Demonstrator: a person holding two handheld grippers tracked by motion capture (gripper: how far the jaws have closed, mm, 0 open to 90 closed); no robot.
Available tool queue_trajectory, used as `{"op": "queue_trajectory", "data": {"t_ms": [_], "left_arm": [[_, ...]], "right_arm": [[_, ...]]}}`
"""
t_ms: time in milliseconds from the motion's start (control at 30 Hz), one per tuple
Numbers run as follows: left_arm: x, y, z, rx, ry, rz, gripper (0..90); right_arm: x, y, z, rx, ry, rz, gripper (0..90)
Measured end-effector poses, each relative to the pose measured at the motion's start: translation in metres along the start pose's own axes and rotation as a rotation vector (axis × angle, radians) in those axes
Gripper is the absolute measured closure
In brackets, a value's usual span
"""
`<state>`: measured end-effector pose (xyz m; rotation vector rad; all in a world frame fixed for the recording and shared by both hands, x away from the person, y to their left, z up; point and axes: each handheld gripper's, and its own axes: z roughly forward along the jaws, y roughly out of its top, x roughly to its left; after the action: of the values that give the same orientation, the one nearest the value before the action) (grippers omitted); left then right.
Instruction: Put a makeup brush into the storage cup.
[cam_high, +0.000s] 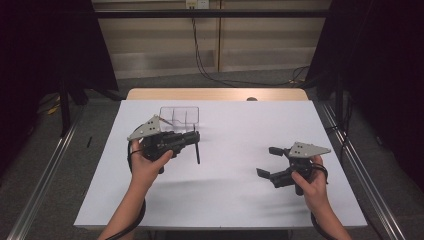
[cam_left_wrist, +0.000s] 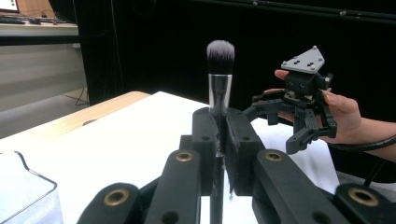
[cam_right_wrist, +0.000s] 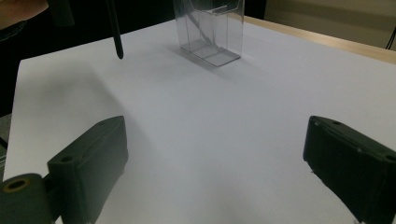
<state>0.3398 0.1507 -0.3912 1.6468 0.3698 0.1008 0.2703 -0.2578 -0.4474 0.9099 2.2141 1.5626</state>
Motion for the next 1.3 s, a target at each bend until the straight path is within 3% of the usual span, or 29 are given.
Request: {"op": "queue_trajectory", "data": {"t_ms": [1300], "left_arm": [[0.005, -0.002, -0.015, -0.022, 0.046, 0.005, 83.6]], "right_arm": [[-0.007, -0.023, -0.038, 0.022, -0.051, 0.015, 6.2]]}}
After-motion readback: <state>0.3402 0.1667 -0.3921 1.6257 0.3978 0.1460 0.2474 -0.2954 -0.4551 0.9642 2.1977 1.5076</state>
